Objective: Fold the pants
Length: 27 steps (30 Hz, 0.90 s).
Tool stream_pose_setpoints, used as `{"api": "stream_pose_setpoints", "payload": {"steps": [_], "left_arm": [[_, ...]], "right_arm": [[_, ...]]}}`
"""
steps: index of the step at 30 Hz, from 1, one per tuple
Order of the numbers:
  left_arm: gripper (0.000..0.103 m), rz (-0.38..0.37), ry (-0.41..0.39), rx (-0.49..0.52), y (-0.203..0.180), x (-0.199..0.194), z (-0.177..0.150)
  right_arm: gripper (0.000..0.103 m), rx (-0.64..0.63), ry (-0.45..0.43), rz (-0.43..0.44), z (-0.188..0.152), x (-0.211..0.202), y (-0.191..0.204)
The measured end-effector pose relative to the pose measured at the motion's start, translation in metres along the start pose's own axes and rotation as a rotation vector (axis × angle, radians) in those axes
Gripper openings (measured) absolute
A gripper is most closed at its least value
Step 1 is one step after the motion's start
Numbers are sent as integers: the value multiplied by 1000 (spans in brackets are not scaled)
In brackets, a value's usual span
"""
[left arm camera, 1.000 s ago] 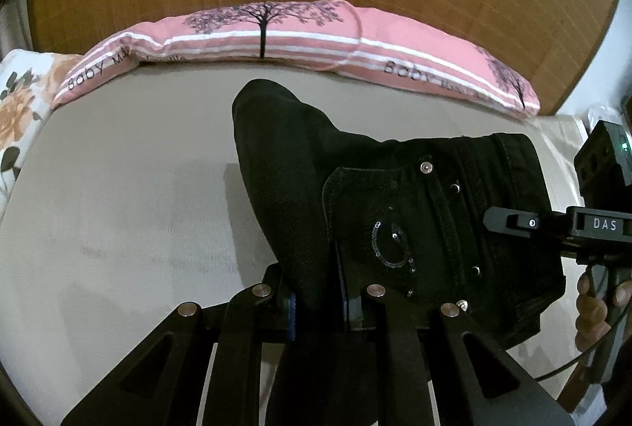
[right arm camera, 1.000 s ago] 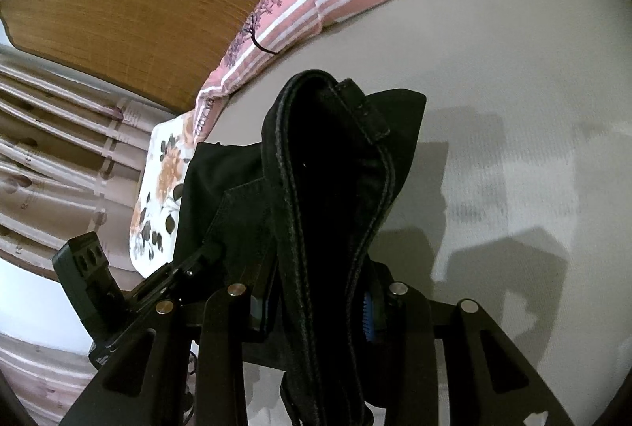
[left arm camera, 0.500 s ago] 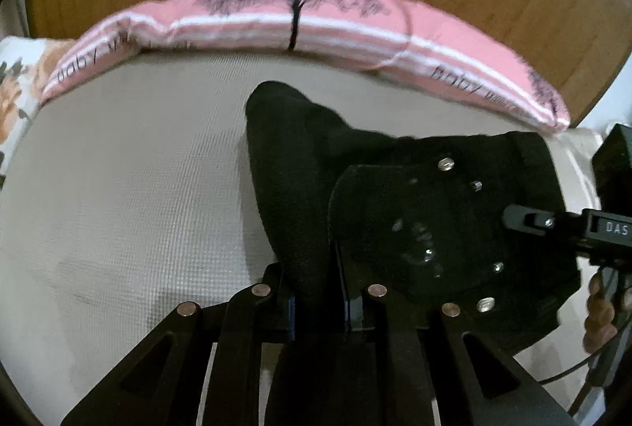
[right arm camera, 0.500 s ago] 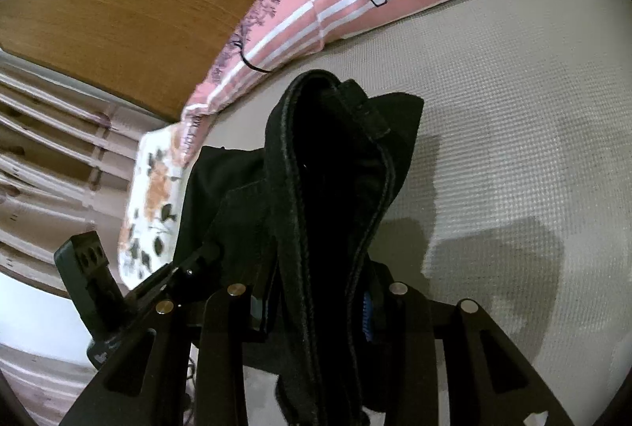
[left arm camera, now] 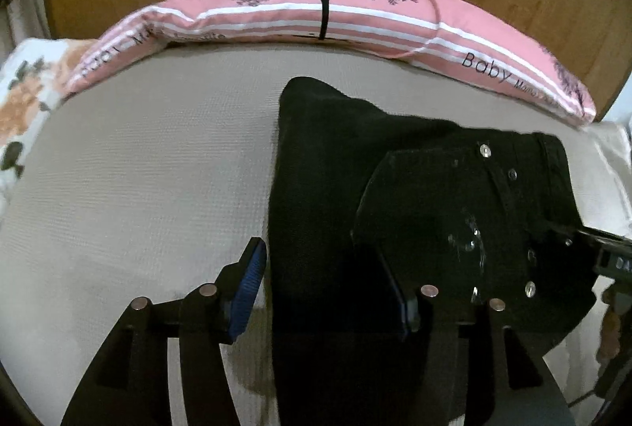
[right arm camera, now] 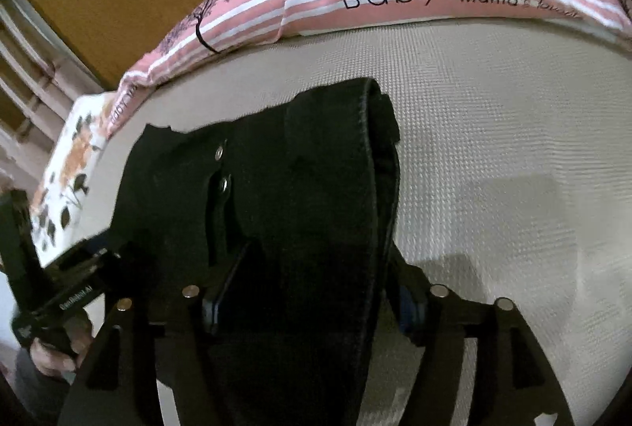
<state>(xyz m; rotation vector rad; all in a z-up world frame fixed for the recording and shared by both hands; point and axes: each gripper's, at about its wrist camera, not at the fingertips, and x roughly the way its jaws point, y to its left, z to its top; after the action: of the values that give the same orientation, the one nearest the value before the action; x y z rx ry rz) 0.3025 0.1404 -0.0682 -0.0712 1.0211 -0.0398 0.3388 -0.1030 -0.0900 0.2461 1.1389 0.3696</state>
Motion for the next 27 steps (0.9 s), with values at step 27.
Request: {"api": "stream_pose_setpoints", "payload": {"steps": [27], "left_arm": [[67, 132, -82, -39, -51, -157, -117]], "right_arm": [[99, -83, -281, -218, -123, -151, 61]]}}
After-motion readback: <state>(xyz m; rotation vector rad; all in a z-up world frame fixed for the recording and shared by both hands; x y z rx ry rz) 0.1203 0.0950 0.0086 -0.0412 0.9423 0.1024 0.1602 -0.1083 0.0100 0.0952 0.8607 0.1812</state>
